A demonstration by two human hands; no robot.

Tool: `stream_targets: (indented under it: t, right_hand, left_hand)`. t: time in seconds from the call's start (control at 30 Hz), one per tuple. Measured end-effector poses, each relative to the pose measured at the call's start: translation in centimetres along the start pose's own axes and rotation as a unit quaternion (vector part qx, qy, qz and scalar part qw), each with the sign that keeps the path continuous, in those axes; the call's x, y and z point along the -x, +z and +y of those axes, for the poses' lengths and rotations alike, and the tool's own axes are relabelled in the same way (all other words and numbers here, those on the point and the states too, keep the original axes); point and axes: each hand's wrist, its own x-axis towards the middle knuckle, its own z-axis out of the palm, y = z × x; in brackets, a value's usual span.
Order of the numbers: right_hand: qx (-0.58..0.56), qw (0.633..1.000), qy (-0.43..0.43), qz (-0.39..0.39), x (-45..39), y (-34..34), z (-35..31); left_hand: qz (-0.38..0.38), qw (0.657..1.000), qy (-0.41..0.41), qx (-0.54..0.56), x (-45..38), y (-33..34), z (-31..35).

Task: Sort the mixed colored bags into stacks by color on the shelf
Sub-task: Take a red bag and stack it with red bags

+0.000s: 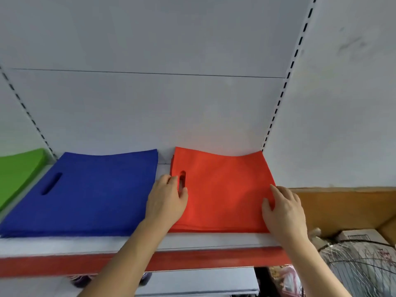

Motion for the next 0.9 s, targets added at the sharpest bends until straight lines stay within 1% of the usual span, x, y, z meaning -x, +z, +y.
stream_targets:
  t: [0.1,0.23,0.53,0.7,0.8,0.83,0.9]
  right_hand:
    - [0.005,1.000,0.013,-0.014,0.0,-0.2,-0.1]
    - [0.023,0.999,0.023,-0.039,-0.5,-0.8,-0.6]
    - [0.045,0.990,0.040,-0.126,0.0,-1.4,-0.9]
    - [0.041,0.985,0.031,-0.162,-0.7,-1.6,-1.0]
    - [0.054,0.984,0.014,-0.168,-1.2,-1.7,-0.7]
    - [0.059,0.986,0.006,-0.158,-1.2,-1.8,-0.6]
    - [0.056,0.991,-0.025,-0.116,-1.1,-1.9,-0.5]
  left_hand:
    - [-0.018,0.999,-0.004,-0.037,0.4,0.1,0.3]
    - [-0.020,0.997,-0.008,-0.074,0.6,0.1,0.9]
    - [-0.047,0.993,-0.008,-0.105,0.3,0.4,0.9]
    - [-0.065,0.992,-0.030,-0.100,0.0,0.0,1.2]
    - [-0.065,0.994,-0.051,-0.078,0.2,-0.5,1.7]
    - [-0.055,0.994,-0.056,-0.075,0.4,-0.7,1.9]
    - [-0.013,0.995,-0.060,-0.076,1.0,-1.3,2.2]
